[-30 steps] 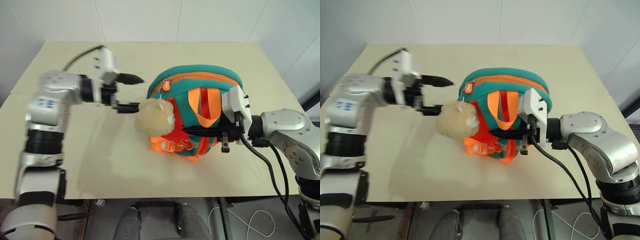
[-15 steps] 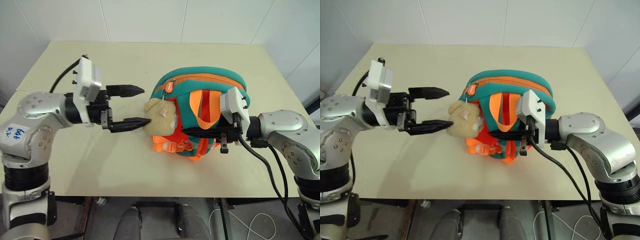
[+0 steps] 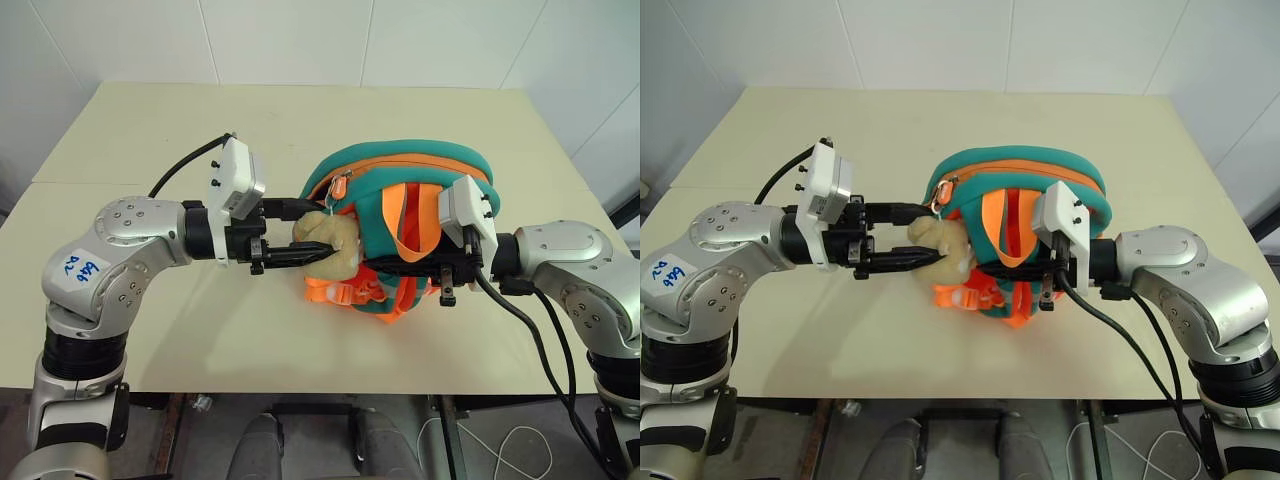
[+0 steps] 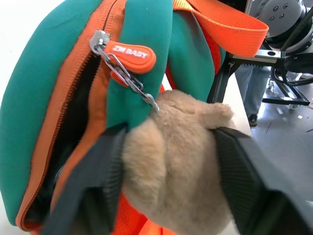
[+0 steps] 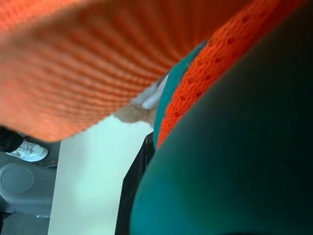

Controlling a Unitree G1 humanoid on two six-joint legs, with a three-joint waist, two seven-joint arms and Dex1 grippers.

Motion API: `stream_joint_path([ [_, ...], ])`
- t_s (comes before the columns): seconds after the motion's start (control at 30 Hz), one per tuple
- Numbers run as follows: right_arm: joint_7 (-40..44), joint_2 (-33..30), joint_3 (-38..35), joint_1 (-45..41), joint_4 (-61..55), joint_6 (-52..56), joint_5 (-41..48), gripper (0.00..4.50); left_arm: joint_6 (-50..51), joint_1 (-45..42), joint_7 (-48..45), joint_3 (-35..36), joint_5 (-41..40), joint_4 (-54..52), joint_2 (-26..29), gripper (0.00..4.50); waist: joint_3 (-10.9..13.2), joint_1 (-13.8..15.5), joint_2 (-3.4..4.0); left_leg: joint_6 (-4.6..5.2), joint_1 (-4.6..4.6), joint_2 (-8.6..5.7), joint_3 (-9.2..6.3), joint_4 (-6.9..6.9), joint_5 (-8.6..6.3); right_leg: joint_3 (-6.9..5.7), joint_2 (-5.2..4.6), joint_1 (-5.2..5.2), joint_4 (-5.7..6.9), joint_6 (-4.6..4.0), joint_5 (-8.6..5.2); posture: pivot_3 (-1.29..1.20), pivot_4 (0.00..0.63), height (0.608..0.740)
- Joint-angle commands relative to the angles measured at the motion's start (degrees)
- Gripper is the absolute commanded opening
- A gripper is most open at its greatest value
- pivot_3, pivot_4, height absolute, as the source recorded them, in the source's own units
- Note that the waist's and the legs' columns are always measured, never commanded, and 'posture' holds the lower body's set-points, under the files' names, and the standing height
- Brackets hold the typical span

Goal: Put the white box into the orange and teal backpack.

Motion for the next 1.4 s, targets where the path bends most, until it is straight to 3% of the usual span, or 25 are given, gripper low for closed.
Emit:
stream_joint_path([
  [0.03, -0.5, 0.3, -0.8, -0.6, -1.4, -1.0, -0.5, 0.00, 0.5, -1.1, -2.0, -1.4, -0.8, 0.0, 1.3, 1.53, 0.0, 0.0, 0.00, 0.00, 0.00, 0.00, 0.00, 0.00, 0.00, 0.00, 0.00, 0.00, 0.00, 0.00, 0.00, 0.00, 0.150, 0.740],
  [0.2, -0.6, 0.4, -0.8, -0.5, -1.5, -1.1, -0.6, 0.00, 2.2, -2.5, -2.4, -1.0, -1.7, 1.2, 2.6, 0.02, 0.0, 0.0, 0.00, 0.00, 0.00, 0.00, 0.00, 0.00, 0.00, 0.00, 0.00, 0.00, 0.00, -0.03, -0.01, 0.00, 0.150, 0.740],
  [0.6, -1.1, 0.1, -1.3, 0.6, -2.0, -1.0, -0.5, 0.00, 3.9, -5.7, -3.1, 3.0, -3.1, 4.8, 6.7, 0.02, 0.0, -0.1, 0.00, 0.00, 0.00, 0.00, 0.01, -0.03, 0.00, 0.00, 0.00, -0.02, -0.01, -0.03, -0.02, 0.00, 0.150, 0.740],
  [0.97, -2.1, -0.6, -2.4, 2.5, -3.0, -0.4, 0.1, 0.00, 10.1, -13.3, 1.9, 8.6, -5.3, 15.4, 7.8, 0.02, 0.0, -0.1, 0.00, 0.00, -0.01, 0.00, 0.01, -0.03, 0.00, 0.00, 0.01, -0.03, 0.00, -0.03, -0.02, 0.00, 0.150, 0.740],
  [1.4, -3.1, -0.8, -2.8, 3.3, -3.6, -0.1, 0.4, 0.00, 9.4, -12.6, 2.0, 6.7, 0.1, 22.8, 11.0, 0.02, 0.0, -0.1, 0.00, 0.00, -0.01, 0.00, 0.01, -0.05, 0.00, 0.00, 0.00, -0.05, 0.00, -0.02, -0.02, 0.00, 0.150, 0.740],
])
